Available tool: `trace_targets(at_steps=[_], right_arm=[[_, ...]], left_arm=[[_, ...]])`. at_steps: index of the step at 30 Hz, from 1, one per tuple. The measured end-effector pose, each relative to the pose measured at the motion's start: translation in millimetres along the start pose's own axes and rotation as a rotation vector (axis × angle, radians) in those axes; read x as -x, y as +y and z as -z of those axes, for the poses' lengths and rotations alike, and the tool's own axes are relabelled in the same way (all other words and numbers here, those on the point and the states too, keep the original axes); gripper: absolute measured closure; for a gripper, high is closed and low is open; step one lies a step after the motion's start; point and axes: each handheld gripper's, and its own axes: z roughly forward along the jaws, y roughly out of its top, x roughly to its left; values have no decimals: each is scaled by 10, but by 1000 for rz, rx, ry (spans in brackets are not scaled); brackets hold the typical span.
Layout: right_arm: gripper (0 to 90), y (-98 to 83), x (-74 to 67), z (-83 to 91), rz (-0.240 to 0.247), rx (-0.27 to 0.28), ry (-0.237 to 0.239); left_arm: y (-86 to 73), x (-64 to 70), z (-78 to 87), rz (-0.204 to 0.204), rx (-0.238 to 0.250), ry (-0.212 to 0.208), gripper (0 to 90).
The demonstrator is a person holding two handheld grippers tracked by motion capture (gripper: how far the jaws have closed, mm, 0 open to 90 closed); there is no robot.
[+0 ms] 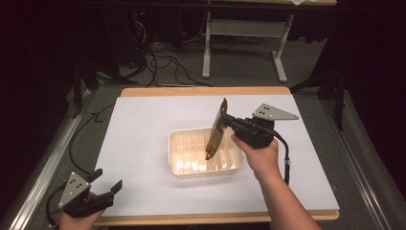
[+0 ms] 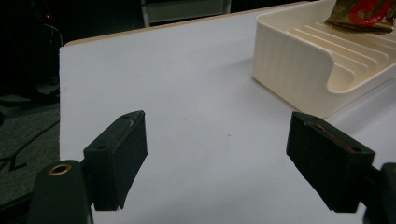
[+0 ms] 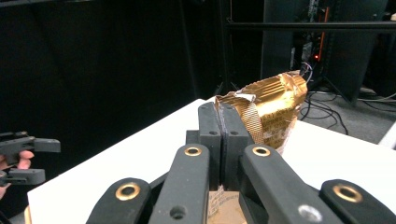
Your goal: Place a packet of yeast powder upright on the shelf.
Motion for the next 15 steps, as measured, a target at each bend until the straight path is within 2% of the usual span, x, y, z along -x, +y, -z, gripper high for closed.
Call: trace_targets(at_steps=[4,15], right_arm=[[900,-11,65,54,-11,3,-8],[900,-87,145,111,1,-34,-45]], left_arm=[[0,4,-4,-2,-1,0,210],[2,2,3,-2,-1,1,210]])
